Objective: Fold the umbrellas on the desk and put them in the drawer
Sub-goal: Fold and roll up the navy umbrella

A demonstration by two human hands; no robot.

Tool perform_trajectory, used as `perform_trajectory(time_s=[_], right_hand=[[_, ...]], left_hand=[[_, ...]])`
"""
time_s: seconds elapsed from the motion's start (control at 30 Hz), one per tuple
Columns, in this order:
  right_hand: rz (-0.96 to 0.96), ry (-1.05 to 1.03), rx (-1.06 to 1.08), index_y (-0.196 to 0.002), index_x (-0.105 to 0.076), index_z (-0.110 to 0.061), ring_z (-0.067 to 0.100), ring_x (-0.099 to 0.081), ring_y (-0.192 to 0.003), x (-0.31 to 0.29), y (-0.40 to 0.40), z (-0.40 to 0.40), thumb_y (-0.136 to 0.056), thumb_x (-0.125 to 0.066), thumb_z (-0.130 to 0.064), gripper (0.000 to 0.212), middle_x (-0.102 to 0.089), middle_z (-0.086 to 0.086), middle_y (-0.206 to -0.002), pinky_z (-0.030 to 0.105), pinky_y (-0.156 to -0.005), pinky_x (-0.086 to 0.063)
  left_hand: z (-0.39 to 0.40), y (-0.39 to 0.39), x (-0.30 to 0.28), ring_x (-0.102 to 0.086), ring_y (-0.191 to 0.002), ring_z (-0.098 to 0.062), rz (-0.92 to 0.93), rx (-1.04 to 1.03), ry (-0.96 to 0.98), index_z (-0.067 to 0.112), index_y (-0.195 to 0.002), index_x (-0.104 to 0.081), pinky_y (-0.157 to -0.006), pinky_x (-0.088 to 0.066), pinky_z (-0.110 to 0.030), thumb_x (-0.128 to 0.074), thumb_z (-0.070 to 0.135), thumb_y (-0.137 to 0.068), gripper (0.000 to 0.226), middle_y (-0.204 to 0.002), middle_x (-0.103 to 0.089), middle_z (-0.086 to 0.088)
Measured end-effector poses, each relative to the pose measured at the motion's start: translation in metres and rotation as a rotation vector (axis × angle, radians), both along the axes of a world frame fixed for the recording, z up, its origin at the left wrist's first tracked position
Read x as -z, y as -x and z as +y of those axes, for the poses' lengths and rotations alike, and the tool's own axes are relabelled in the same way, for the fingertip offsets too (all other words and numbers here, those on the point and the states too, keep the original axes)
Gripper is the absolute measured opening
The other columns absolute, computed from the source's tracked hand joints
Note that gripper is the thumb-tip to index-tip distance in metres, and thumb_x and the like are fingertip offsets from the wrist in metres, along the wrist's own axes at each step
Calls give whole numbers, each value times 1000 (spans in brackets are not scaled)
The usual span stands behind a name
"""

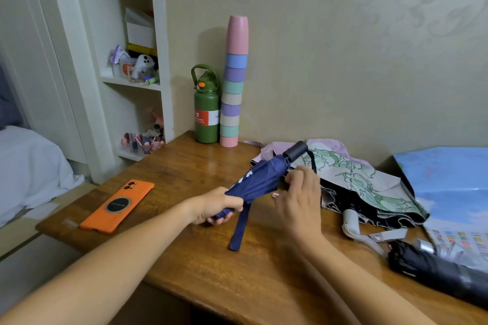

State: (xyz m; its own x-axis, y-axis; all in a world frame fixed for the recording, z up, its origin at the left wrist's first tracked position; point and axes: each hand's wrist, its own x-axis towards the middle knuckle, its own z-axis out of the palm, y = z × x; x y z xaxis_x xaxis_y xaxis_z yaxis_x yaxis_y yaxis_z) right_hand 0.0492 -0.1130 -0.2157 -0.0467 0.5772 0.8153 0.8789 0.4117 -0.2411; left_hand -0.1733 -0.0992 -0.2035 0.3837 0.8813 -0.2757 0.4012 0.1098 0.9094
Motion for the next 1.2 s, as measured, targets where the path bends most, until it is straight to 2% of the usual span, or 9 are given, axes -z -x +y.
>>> perform_trajectory(time_s=[0.07, 0.13, 0.2, 0.3, 0.4, 0.5, 0.9, 1.03, 1.2], right_hand=[[205, 288, -124, -95, -50, -11, 25, -50, -90, 10, 9, -3, -79, -59, 0, 22, -54, 3, -97, 34, -79, -40], [618, 811, -350, -102, -57, -11, 25, -60, -97, 4, 21, -6, -86, -54, -18, 17, -65, 9, -99, 35, -89, -49], [930, 1074, -553, -102, -62, -11, 26, -67, -97, 4, 24, -4, -87, -47, -29, 28, -69, 23, -102, 42, -98, -52], [932, 1046, -704, -99, -68, -10, 26, -62, -77, 4, 16, -5, -103, -46, -29, 29, -70, 11, -83, 37, -78, -51], [806, 940, -685, -87, -62, -7, 17, -43, -58, 17, 8, -3, -99, -64, -42, 38, -48, 4, -69, 32, -60, -42], [867, 926, -743, -84, -60, -4, 14, -29, -53, 20, 7, -3, -96, -66, -35, 34, -37, 2, -64, 27, -50, -27], [889, 864, -745, -101, -76, -11, 15, -22, -44, 17, 9, -2, -96, -68, -34, 25, -28, 3, -53, 27, -44, -21], [971, 889, -730, -95, -75, -11, 15, -21, -48, 18, 5, -3, -97, -67, -24, 15, -28, 4, -57, 28, -47, -16], [945, 927, -682, -84, -65, -12, 19, -43, -58, 12, 9, -2, -102, -54, -18, 22, -46, 4, -65, 33, -62, -42]], left_hand=[[1, -3, 3, -34, -42, -13, -115, 32, 34, 18, -62, -50, -38, -18, -18, -59, 22, -81, 21, -57, -44, -2], [0, -7, 7, -35, -39, -11, -198, 67, 72, 19, -59, -50, -35, -18, -18, -53, 17, -87, 29, -54, -42, 0], [0, -12, 11, -35, -38, -9, -242, 87, 98, 20, -57, -51, -34, -18, -17, -53, 18, -87, 30, -52, -41, 1], [0, -15, 12, -35, -37, -9, -271, 70, 128, 19, -57, -51, -33, -18, -17, -55, 21, -83, 26, -51, -42, 2], [3, -13, 12, -35, -38, -8, -275, 44, 166, 19, -58, -50, -32, -19, -18, -54, 22, -86, 28, -53, -41, 3], [6, -11, 11, -35, -40, -8, -291, 16, 204, 20, -61, -52, -33, -19, -19, -53, 23, -88, 27, -58, -41, 3], [7, -10, 16, -35, -39, -8, -394, 68, 185, 19, -62, -53, -33, -23, -19, -56, 29, -83, 24, -56, -41, 3], [5, -14, 15, -35, -40, -10, -331, 31, 157, 18, -64, -54, -34, -23, -19, -60, 28, -82, 21, -60, -42, 0], [4, -17, 16, -37, -42, -12, -251, 2, 131, 17, -66, -55, -35, -24, -19, -60, 26, -86, 22, -60, -46, -2]])
